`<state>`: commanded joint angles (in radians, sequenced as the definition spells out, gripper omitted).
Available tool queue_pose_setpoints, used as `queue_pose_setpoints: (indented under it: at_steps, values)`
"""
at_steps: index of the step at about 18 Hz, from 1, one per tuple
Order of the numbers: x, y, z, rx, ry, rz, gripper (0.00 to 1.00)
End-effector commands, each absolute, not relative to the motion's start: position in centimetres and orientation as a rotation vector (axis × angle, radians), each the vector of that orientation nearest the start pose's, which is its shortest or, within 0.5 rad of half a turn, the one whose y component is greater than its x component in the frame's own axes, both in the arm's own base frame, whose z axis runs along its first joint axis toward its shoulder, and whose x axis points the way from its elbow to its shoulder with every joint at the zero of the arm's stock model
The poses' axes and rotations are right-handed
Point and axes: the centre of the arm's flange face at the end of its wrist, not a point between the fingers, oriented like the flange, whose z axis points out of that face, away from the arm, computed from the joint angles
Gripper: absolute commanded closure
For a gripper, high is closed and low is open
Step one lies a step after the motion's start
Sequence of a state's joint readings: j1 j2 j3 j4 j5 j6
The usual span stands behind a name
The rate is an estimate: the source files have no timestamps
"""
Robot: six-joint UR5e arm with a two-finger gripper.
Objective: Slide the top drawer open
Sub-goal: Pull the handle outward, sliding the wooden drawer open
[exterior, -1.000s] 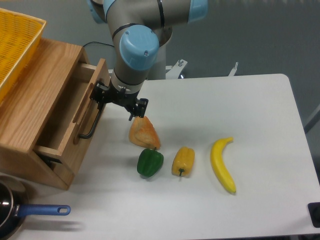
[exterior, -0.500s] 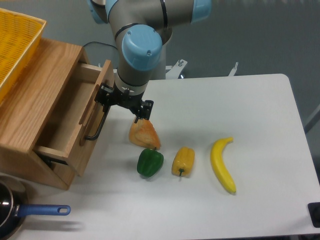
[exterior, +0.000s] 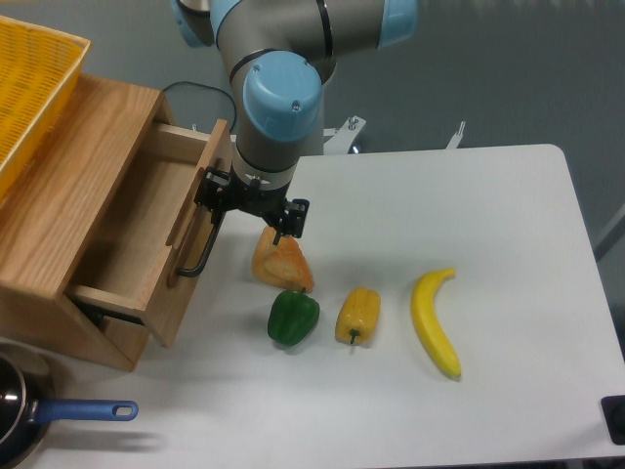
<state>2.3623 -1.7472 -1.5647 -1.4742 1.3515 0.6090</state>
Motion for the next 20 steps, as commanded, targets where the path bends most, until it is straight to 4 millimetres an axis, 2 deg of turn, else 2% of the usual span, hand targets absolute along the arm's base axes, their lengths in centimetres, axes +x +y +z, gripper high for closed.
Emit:
queue_pose_setpoints:
  at_steps: [9, 15, 20]
  values:
    - [-29.3, 49.4, 41.1, -3.061, -0.216, -0.264, 0.00]
    - [-31.0, 48.5, 41.8, -3.051, -0.215, -0.240, 0.00]
    - [-31.7, 48.1, 42.0, -3.087, -0.202, -0.186, 0.00]
